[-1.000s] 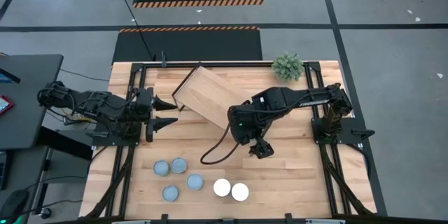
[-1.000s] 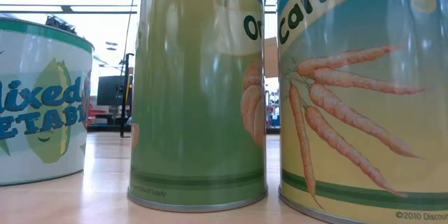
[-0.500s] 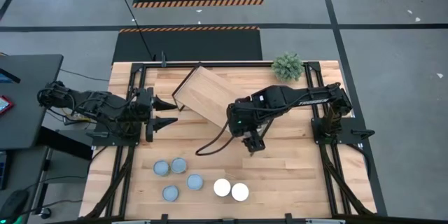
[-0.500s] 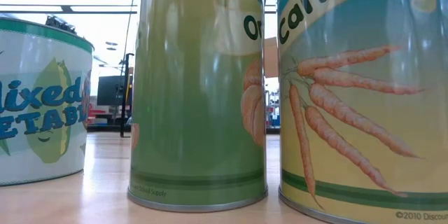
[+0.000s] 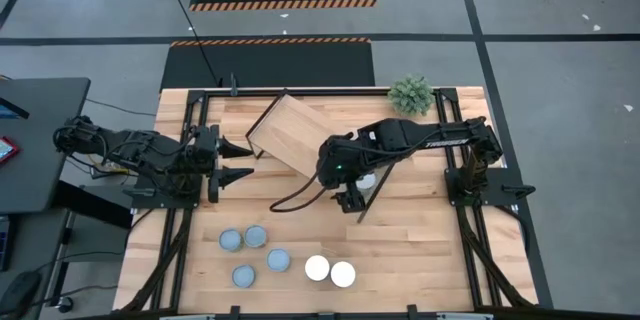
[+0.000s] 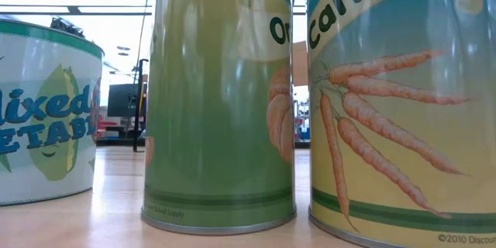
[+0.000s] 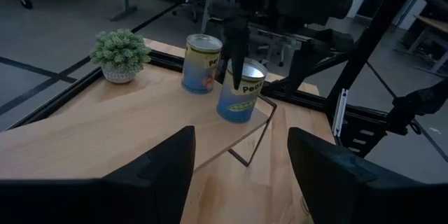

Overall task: Pick and place cans onto a shelf
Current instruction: Put the big canned peas on the shelf

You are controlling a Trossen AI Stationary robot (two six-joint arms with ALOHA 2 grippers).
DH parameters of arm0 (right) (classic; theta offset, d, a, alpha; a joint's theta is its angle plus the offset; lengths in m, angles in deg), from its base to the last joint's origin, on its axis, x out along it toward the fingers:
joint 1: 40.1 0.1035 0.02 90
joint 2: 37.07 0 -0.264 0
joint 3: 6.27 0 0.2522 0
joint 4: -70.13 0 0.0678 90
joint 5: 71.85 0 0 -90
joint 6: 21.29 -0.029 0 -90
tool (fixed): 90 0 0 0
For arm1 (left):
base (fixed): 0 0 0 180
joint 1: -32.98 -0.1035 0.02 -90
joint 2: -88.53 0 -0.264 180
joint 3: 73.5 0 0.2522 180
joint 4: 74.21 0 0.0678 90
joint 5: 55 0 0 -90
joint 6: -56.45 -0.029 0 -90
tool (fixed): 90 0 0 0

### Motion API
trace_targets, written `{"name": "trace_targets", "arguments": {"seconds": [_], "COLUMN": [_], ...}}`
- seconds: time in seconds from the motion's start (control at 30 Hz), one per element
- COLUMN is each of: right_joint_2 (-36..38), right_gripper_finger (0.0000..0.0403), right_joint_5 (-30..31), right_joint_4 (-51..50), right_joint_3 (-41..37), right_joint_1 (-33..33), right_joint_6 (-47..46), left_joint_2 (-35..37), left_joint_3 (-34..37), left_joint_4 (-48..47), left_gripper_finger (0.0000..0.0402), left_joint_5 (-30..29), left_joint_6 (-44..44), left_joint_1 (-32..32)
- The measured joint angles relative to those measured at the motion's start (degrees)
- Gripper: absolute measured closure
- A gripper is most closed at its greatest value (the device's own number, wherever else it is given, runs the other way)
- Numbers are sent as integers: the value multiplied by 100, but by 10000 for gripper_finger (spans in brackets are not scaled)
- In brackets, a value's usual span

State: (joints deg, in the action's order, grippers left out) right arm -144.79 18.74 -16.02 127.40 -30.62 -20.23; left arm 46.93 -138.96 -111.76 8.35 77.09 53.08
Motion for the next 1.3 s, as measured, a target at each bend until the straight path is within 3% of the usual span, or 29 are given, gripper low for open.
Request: {"name": "trace_targets", "arguments": {"seconds": [0.4,0.57,0.77,1.03,1.3], "right_joint_2": [0,0,0,0,0], "right_gripper_finger": [55,55,55,55,55], "right_joint_5": [18,421,466,1311,1404], "right_joint_4": [175,226,8,-10,-76], "right_joint_3": [-1,-2,-28,-50,-48], "right_joint_1": [58,135,133,187,100], "right_joint_6": [40,59,59,11,-7], "left_joint_2": [0,0,0,0,0], "left_joint_3": [0,0,0,0,0], "left_joint_4": [-2,-4,-7,-9,-13], "left_gripper_finger": [166,166,166,166,166], "left_joint_5": [92,109,178,214,250], "left_joint_6": [18,18,14,-27,-31], "left_joint_1": [0,0,0,0,0]}}
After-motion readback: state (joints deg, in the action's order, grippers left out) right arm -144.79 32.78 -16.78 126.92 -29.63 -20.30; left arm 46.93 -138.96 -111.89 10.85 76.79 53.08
